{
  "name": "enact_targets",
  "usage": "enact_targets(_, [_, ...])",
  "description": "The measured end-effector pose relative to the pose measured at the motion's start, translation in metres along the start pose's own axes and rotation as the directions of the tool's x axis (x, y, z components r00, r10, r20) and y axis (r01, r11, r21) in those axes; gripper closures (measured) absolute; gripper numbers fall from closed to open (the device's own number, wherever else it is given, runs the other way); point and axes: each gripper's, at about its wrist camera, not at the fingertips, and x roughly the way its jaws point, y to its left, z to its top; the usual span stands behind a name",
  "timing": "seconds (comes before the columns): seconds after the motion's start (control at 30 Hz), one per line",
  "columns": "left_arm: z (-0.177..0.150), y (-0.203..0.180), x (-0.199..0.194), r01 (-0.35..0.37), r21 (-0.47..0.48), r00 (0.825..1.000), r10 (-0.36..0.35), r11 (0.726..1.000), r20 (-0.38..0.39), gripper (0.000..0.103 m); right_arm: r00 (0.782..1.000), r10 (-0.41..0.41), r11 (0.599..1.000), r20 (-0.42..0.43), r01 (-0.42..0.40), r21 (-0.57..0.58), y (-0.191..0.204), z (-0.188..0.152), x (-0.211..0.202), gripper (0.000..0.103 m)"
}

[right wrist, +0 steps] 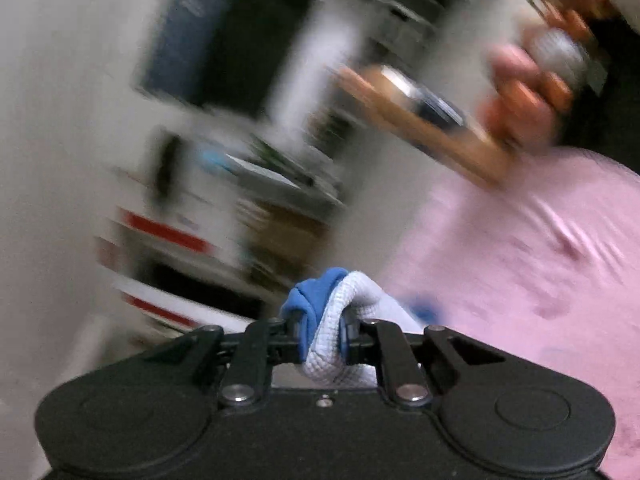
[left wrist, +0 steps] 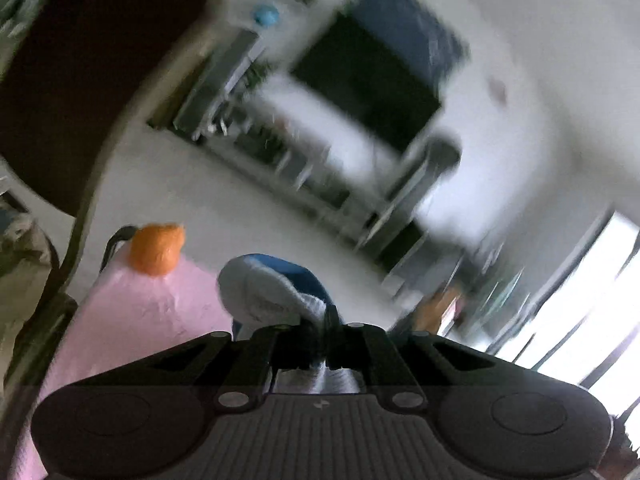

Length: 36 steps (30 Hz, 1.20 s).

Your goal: Fold clothes

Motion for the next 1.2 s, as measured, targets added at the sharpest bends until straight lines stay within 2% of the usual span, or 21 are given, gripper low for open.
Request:
enact_targets(0.07, [0.008, 0.007, -0.032, 0.006, -0.07, 1.0, -0.004, 0.998, 0.027, 0.1, 0.99, 0.066, 0.998, 0.123, -0.068, 0.011, 0.02, -0.001, -0.047, 0.089])
enact_targets(0.13, [0.013, 0.002, -0.056, 0.004, -0.065, 0.999, -0.001, 0.998, 0.045, 0.1, 0.988, 0.035, 0.998, 0.15, -0.041, 0.041, 0.026, -0.002, -0.072, 0.089])
enact_targets(0.2, [0.017, -0.009, -0.078, -0.001, -0.033, 0.997, 0.003, 0.999, 0.074, 0.101, 0.99, 0.045, 0.997, 0.13, -0.052, 0.05, 0.039, -0.005, -0.09, 0.09])
enact_targets(0.27, [0.024, -0.026, -0.102, 0.026, 0.001, 0.99, -0.026, 1.0, 0.139, 0.101, 0.989, 0.043, 0.998, 0.142, -0.037, -0.049, 0.069, -0.014, -0.107, 0.09])
enact_targets(0.37, [0.032, -0.044, -0.137, 0.076, 0.034, 0.971, -0.082, 0.997, 0.225, 0.1, 0.978, 0.135, 0.98, 0.161, -0.108, -0.167, 0.111, -0.027, -0.133, 0.09])
enact_targets(0.47, [0.043, -0.053, -0.154, 0.099, 0.043, 0.961, -0.107, 0.994, 0.254, 0.1, 0.965, 0.182, 0.953, 0.191, -0.125, -0.276, 0.15, -0.032, -0.156, 0.09])
enact_targets(0.53, [0.046, -0.056, -0.151, 0.074, 0.051, 0.965, -0.084, 0.996, 0.247, 0.1, 0.965, 0.177, 0.946, 0.191, -0.114, -0.303, 0.16, -0.031, -0.155, 0.09])
enact_targets(0.6, [0.049, -0.058, -0.129, 0.004, 0.067, 0.976, -0.019, 0.998, 0.215, 0.1, 0.968, 0.165, 0.941, 0.191, -0.097, -0.325, 0.167, -0.03, -0.149, 0.09])
enact_targets(0.67, [0.056, -0.058, -0.098, -0.086, 0.089, 0.984, 0.071, 0.992, 0.165, 0.1, 0.978, 0.095, 0.951, 0.183, -0.035, -0.306, 0.157, -0.025, -0.116, 0.09])
enact_targets(0.73, [0.065, -0.054, -0.055, -0.159, 0.1, 0.982, 0.146, 0.982, 0.119, 0.1, 0.985, 0.022, 0.957, 0.173, 0.029, -0.29, 0.147, -0.02, -0.081, 0.09])
enact_targets(0.8, [0.081, -0.058, -0.026, -0.192, 0.113, 0.977, 0.18, 0.975, 0.111, 0.1, 0.987, -0.06, 0.954, 0.152, 0.101, -0.281, 0.137, -0.013, -0.038, 0.09])
enact_targets(0.87, [0.093, -0.079, -0.022, -0.199, 0.167, 0.97, 0.171, 0.966, 0.171, 0.1, 0.984, -0.079, 0.953, 0.157, 0.121, -0.279, 0.142, -0.002, -0.014, 0.09])
enact_targets(0.93, [0.093, -0.099, -0.035, -0.182, 0.232, 0.96, 0.122, 0.955, 0.252, 0.1, 0.982, -0.09, 0.95, 0.167, 0.135, -0.28, 0.149, 0.009, 0.007, 0.09])
enact_targets(0.97, [0.091, -0.107, -0.04, -0.177, 0.261, 0.953, 0.1, 0.949, 0.285, 0.1, 0.979, -0.068, 0.948, 0.191, 0.124, -0.294, 0.157, 0.015, 0.005, 0.09])
enact_targets(1.03, [0.074, -0.111, -0.048, -0.179, 0.296, 0.947, 0.083, 0.938, 0.311, 0.1, 0.975, -0.042, 0.936, 0.217, 0.114, -0.333, 0.159, 0.02, -0.006, 0.09])
enact_targets(1.1, [0.047, -0.098, -0.042, -0.191, 0.315, 0.949, 0.092, 0.93, 0.303, 0.1, 0.973, -0.029, 0.922, 0.23, 0.116, -0.371, 0.149, 0.024, -0.013, 0.09])
enact_targets(1.2, [-0.014, -0.06, -0.012, -0.255, 0.311, 0.951, 0.179, 0.916, 0.253, 0.1, 0.977, -0.085, 0.913, 0.194, 0.154, -0.378, 0.102, 0.021, -0.003, 0.089])
